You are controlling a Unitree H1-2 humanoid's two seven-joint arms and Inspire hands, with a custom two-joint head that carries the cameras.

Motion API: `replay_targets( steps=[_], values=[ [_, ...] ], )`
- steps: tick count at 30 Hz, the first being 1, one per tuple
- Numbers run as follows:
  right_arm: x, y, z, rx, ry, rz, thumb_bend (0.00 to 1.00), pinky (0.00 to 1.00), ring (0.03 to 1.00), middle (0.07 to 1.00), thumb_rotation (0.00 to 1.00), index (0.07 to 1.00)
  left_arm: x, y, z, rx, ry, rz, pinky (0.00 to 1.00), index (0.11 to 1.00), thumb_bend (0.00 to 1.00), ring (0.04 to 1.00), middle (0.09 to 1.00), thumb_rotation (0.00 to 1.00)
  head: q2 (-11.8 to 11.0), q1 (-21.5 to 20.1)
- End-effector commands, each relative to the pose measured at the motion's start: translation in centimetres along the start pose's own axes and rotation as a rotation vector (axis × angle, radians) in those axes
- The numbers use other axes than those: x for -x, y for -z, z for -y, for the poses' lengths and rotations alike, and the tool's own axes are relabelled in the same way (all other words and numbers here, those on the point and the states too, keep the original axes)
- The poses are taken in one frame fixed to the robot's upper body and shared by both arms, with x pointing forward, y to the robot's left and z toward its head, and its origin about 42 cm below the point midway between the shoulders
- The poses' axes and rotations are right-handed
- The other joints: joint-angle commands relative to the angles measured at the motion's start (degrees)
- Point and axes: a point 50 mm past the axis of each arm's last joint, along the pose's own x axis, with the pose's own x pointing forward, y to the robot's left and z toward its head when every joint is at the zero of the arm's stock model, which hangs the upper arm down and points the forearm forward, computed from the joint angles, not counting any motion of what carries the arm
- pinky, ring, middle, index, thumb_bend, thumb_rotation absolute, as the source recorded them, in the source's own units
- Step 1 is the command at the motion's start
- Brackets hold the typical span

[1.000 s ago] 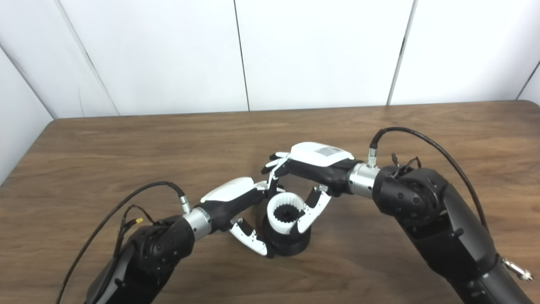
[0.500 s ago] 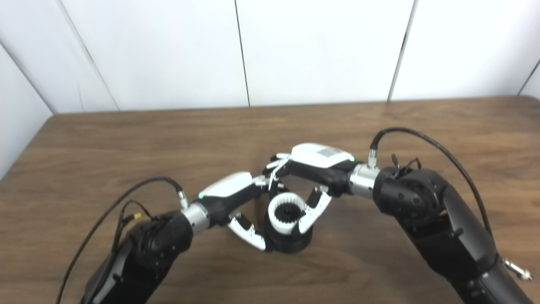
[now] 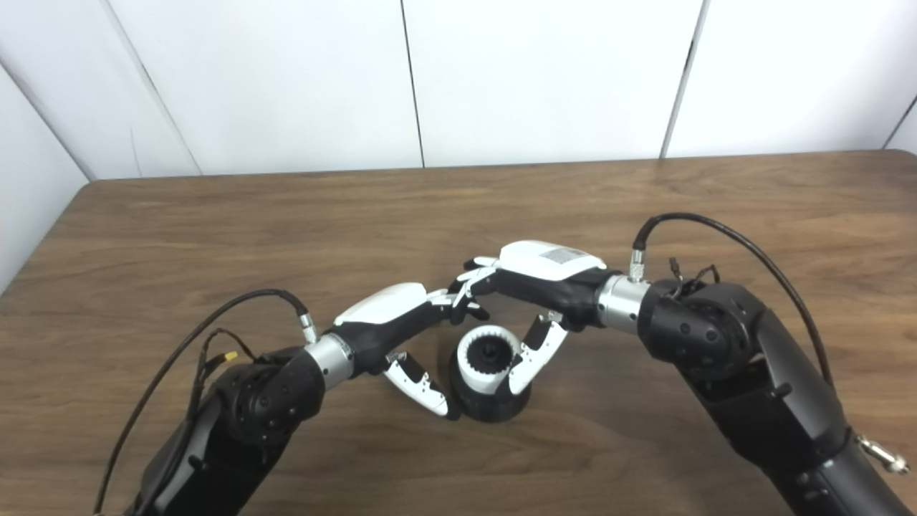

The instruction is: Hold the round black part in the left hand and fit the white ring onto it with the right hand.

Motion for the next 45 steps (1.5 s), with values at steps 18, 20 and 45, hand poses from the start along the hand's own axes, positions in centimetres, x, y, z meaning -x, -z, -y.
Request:
replay_targets(
  steps=[18, 20, 45],
  values=[
    [0.6, -0.4, 1.5, -0.005, 0.092, 0.003, 1.00, 0.90, 1.000, 0.961, 0.42, 0.912, 1.5, 1.3, -0.7, 0.034, 0.009, -0.055, 0.90, 0.912, 1.00, 1.000, 0.973, 0.25, -0.4, -0.2],
    [0.9, -0.2, 1.4, -0.024, 0.113, -0.006, 1.00, 0.89, 0.997, 0.959, 0.41, 0.909, 1.8, 1.4, -0.8, 0.058, 0.005, -0.057, 0.90, 0.929, 1.00, 1.000, 0.978, 0.25, -0.4, -0.3],
    [5.1, 4.3, -5.2, -0.675, 0.488, -0.168, 0.65, 0.82, 0.907, 0.938, 0.75, 0.906, 8.0, 4.4, 0.5, 0.698, -0.511, -0.014, 0.97, 1.000, 0.49, 0.992, 1.000, 0.91, -0.7, -1.6]
  ],
)
